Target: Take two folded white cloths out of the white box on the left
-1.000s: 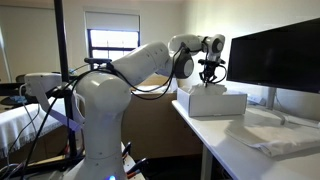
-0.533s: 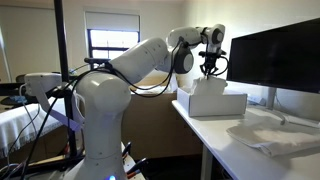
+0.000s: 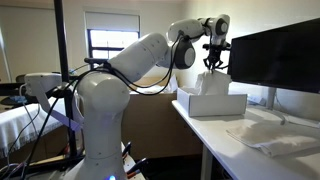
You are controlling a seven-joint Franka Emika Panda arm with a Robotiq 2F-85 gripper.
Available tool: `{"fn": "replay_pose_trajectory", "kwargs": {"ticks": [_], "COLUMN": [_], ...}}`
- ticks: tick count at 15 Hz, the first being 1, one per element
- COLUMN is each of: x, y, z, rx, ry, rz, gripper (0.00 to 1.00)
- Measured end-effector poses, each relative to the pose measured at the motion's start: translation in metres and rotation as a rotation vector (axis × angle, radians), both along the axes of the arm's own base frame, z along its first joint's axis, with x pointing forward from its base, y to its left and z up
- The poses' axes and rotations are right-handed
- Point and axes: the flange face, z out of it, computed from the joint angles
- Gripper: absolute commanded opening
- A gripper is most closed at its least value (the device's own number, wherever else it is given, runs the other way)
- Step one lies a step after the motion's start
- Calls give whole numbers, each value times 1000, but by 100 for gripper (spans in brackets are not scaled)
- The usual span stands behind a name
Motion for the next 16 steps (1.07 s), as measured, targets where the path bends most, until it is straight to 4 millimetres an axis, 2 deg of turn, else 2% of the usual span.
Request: {"fn": "replay_pose_trajectory", "kwargs": {"ticks": [6, 16], "x": [-4, -17], "y": [-40, -123], "z": [26, 62], "rx": [0, -5], "ry": [-32, -71], "rz": [-11, -57], "gripper": [8, 8]}}
